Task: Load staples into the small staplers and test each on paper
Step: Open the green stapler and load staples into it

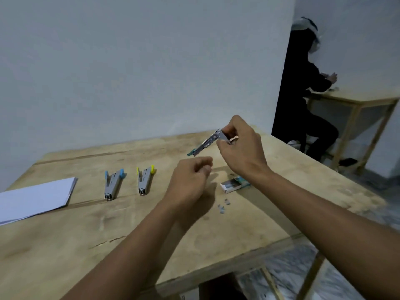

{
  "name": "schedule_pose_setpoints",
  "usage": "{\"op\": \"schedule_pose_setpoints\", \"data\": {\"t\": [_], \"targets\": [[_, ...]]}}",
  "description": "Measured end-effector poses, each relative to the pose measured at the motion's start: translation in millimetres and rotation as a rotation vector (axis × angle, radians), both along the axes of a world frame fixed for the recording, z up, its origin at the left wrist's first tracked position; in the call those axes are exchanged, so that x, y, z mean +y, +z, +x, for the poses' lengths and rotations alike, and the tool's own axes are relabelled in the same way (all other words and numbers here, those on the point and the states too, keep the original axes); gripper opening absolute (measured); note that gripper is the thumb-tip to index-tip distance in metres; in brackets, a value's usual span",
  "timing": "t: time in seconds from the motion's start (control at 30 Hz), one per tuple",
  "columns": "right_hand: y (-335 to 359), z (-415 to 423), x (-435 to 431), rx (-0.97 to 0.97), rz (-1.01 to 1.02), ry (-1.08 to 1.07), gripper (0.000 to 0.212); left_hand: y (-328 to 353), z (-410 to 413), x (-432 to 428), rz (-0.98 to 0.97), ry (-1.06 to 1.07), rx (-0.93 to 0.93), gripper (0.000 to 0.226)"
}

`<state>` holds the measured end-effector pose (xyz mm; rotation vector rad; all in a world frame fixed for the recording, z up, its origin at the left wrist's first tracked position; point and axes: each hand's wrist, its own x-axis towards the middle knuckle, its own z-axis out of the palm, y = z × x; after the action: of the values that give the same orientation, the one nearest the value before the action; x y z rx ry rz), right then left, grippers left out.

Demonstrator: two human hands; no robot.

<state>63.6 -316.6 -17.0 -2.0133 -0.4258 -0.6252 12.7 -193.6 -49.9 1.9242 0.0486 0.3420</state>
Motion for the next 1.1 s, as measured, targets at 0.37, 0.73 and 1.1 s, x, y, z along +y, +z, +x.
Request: {"op": "schedule_pose_setpoints", "data": {"t": [0.37,0.73,1.1], "targets": [[9,-25,21,0.05,-0.112,0.204,0.017,36,14,19,-1.161,0.105,0.021,0.016],[10,-3,-27,0.329,-0.762,0.107,0.014,34,0,47,0.259,0.052,-0.041,0.009],[0,5,-28,0.22,-1.065,0.167,0.01,6,-1,43,0.814,-0.035,0.035,0.019]]}}
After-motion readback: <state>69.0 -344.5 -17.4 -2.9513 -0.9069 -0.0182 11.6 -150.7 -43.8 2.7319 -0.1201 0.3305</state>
